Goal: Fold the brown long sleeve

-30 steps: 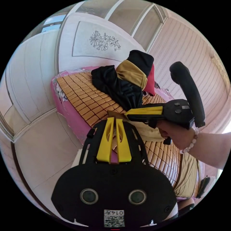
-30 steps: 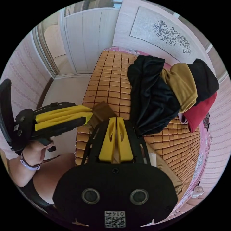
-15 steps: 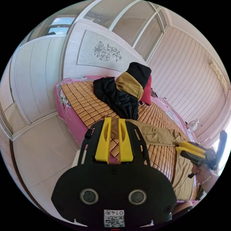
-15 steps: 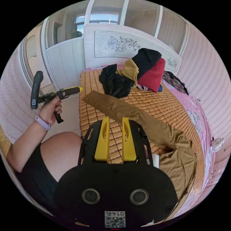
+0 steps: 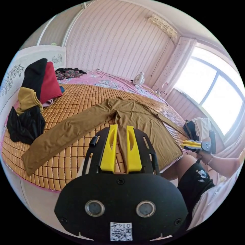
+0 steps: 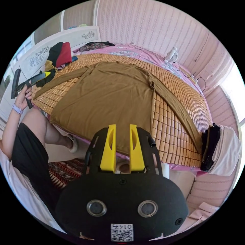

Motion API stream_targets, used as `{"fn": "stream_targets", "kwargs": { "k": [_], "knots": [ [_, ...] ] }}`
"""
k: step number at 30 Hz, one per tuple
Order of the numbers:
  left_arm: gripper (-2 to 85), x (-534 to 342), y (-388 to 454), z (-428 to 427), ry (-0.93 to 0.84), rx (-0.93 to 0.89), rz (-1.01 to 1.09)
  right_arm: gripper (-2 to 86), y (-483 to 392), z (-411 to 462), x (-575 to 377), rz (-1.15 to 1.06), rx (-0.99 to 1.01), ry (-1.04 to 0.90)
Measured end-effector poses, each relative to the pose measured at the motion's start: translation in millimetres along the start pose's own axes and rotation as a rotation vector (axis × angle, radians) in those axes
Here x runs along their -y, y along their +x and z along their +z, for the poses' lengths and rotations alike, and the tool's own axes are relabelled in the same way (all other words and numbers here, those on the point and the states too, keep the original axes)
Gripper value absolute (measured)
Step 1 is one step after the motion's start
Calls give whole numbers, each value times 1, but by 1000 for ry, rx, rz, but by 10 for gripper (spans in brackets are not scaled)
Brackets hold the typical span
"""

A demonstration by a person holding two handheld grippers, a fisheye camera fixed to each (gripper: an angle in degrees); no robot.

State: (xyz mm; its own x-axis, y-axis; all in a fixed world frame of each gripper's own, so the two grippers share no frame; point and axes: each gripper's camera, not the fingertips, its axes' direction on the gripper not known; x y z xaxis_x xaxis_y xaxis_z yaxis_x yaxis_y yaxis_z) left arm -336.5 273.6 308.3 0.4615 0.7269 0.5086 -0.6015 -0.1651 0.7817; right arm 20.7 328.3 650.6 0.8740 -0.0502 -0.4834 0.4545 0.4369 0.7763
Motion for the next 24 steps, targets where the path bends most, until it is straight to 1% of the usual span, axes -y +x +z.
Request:
{"fn": "stream_targets", "kwargs": {
  "k": [2, 4, 11, 12, 14, 16, 18, 20, 22, 24],
  "knots": [
    [62, 10, 17, 24, -80, 21, 67, 69, 13, 2, 12, 1, -10, 37],
    [62, 21, 23, 38, -106, 38, 102, 58, 34, 7, 40, 5, -13, 80],
    [46, 99, 3, 108, -194, 93, 143, 51, 103, 55, 150, 30, -59, 95],
    [41, 106, 0, 116, -203, 99, 142, 41, 116, 67, 170, 50, -55, 87],
    [2, 131, -9, 142, -209, 158, 135, 18, 133, 87, 200, 78, -24, 77],
    [-5, 147, -14, 161, -219, 191, 127, -2, 151, 112, 234, 104, 34, 59],
    [-8, 161, -19, 183, -255, 172, 124, -6, 160, 131, 255, 121, 50, 52],
    [-9, 172, -25, 210, -303, 179, 105, -8, 164, 151, 270, 125, 19, 32],
    [-10, 176, -29, 226, -326, 196, 110, -7, 169, 177, 281, 131, -60, -24],
    [-10, 176, -31, 239, -361, 240, 135, -5, 171, 181, 282, 126, -79, 16]
  ]
}}
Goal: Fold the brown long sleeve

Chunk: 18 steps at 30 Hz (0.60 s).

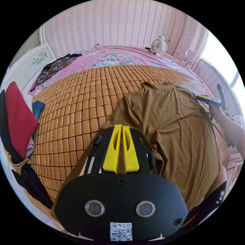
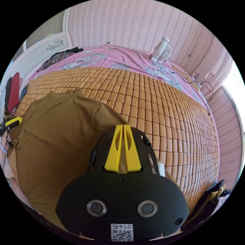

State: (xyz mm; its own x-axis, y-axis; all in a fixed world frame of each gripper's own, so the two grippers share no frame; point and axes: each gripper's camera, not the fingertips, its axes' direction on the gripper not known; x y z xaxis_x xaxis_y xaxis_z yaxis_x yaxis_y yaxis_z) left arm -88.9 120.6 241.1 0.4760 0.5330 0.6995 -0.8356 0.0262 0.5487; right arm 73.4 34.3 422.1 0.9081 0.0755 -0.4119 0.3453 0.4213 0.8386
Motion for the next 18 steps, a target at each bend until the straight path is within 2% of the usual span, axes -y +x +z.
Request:
{"fn": "stream_targets", "kwargs": {
  "k": [3, 10, 12, 15, 18],
  "knots": [
    [-10, 3, -2, 9, -28, 43, 23, -5, -2, 5, 9, -50, -63, -16],
    [-9, 4, -19, 2, -34, 31, -52, -7, 13, -14, 4, 35, 13, 19],
    [-7, -3, -26, -12, 1, 24, -108, -4, 14, -42, -12, 48, 44, 122],
    [5, -34, -41, -59, 126, -65, -149, 18, -2, -94, -59, -66, 63, 268],
    [31, -98, -63, -116, 236, -65, -208, 55, -31, -129, -116, -198, 78, 256]
  ]
}}
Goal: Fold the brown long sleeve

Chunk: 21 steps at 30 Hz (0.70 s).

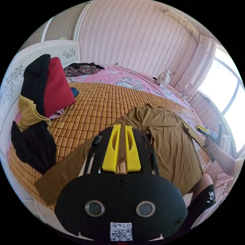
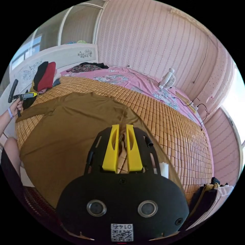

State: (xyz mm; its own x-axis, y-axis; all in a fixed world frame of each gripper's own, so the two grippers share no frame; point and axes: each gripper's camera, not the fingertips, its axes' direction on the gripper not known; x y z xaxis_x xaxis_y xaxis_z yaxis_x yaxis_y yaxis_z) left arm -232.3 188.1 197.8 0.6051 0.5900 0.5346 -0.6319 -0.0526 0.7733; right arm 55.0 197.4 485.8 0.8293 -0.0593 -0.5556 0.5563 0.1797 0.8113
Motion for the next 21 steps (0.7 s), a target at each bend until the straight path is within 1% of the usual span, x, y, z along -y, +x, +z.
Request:
{"fn": "stream_targets", "kwargs": {
  "k": [2, 3, 5, 6, 8, 9, 11, 13, 17, 19, 21],
  "knots": [
    [52, -51, -32, -57, 68, 41, -93, 60, -27, -19, -24, -55, 51, -36],
    [56, -66, -41, -71, 75, 60, -121, 61, -45, -29, -38, -71, 83, -54],
    [61, -123, -74, -117, 82, 179, -250, 60, -73, -39, -50, -80, 144, -76],
    [62, -136, -82, -126, 84, 211, -281, 60, -94, -41, -52, -95, 202, -104],
    [64, -186, -112, -153, 92, 301, -415, 61, -129, -40, -46, -131, 297, -137],
    [67, -196, -119, -156, 92, 296, -449, 63, -153, -37, -38, -159, 365, -156],
    [76, -224, -144, -162, 67, 223, -535, 66, -191, -31, -21, -213, 468, -182],
    [79, -234, -155, -163, 73, 217, -556, 71, -243, -28, 6, -288, 584, -160],
    [89, -233, -169, -150, 74, 216, -538, 78, -321, -22, 45, -443, 669, -135],
    [90, -231, -173, -143, 65, 251, -545, 81, -367, -15, 62, -556, 656, -145],
    [87, -230, -178, -135, 52, 281, -553, 84, -394, -5, 73, -601, 646, -180]
  ]
}}
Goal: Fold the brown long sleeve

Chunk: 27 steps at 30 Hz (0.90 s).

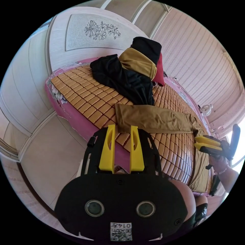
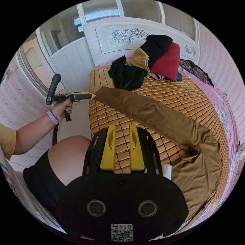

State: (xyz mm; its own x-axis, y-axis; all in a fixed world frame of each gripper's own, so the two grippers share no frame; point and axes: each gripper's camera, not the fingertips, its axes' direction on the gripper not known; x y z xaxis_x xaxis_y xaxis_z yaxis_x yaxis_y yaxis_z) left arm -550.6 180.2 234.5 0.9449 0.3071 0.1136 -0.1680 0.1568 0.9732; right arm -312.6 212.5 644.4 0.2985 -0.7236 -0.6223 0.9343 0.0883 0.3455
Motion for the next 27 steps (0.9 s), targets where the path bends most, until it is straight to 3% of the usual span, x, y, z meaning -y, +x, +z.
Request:
{"fn": "stream_targets", "kwargs": {
  "k": [4, 9, 14, 22, 27],
  "knots": [
    [57, -2, -2, 10, -13, 24, 47, 84, -7, 27, 31, -36, -2, -21],
    [-2, -3, -5, -2, 9, -74, 40, 107, -32, 56, 52, -90, 52, -42],
    [-8, 7, 41, -51, 117, -51, 293, 114, -58, 39, 62, -60, 125, 109],
    [-7, 38, 141, -132, 345, -256, 634, 17, -7, -88, 16, 88, 122, 519],
    [-9, 35, 203, -154, 427, -454, 703, 4, 48, -181, -59, 204, 4, 659]
  ]
}}
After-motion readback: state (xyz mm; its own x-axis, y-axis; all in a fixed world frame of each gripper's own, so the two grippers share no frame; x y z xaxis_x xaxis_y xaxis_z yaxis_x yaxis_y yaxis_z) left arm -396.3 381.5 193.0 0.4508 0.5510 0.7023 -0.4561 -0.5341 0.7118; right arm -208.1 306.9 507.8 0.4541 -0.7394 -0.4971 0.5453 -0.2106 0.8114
